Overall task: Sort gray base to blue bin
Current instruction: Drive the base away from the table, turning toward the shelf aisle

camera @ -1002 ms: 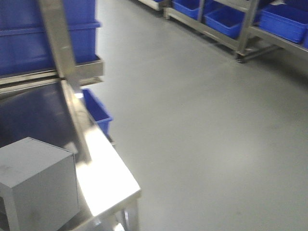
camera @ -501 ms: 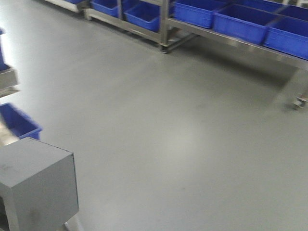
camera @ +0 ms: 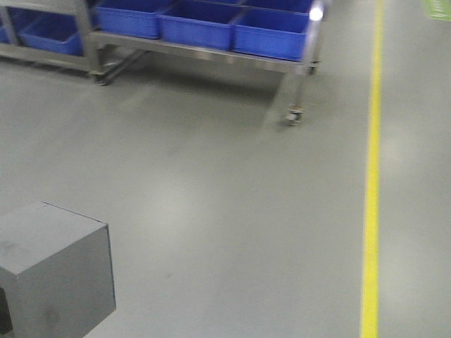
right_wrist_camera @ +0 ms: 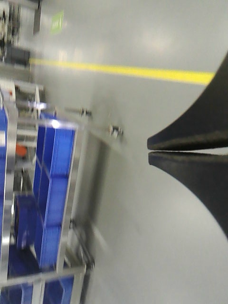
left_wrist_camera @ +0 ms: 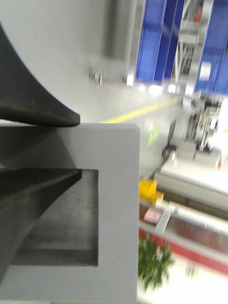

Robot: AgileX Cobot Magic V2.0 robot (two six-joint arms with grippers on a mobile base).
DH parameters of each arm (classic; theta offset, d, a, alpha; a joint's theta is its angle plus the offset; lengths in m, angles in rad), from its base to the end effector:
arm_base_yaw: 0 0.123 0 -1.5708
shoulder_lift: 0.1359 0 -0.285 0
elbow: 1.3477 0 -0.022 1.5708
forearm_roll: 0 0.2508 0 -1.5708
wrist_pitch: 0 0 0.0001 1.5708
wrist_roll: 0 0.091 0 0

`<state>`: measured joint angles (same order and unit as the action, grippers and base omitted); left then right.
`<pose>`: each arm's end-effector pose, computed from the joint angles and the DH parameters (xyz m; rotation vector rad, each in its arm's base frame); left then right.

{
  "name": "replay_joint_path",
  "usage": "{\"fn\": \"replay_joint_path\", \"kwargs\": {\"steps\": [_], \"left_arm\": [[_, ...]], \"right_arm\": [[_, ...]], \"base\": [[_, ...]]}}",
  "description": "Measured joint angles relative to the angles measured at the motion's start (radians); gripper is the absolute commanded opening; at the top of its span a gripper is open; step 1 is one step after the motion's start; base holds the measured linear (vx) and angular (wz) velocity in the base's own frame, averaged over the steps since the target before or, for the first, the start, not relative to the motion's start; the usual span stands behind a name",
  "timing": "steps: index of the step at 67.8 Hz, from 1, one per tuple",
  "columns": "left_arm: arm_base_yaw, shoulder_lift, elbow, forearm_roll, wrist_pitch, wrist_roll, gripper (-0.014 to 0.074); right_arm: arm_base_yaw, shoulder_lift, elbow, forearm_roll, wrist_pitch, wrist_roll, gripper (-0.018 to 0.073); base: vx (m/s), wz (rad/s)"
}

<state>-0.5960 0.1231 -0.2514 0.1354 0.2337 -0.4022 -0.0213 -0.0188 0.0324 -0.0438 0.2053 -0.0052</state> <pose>0.0477 -0.0289 0.2695 0.2387 1.6074 -0.6481 0.0556 -0.0020 0.1846 -0.0161 1.7026 -0.0594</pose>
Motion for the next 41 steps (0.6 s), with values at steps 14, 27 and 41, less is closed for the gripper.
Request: {"fn": "replay_joint_path", "kwargs": {"steps": [14,27,41], "left_arm": [[0.000,0.000,0.000,0.000,0.001,0.000,-0.0007],[0.000,0.000,0.000,0.000,0.000,0.000,-0.0007],[0.000,0.000,0.000,0.000,0.000,0.000,-0.0007]], "right_arm": [[0.000,0.000,0.000,0.000,0.000,0.000,-0.0005],[0.000,0.000,0.000,0.000,0.000,0.005,-0.0005],[0.000,0.000,0.000,0.000,0.000,0.000,-0.0005]], "base": [[0.07,-0.74],[0.11,-0.47],[0.15,-0.23]]}}
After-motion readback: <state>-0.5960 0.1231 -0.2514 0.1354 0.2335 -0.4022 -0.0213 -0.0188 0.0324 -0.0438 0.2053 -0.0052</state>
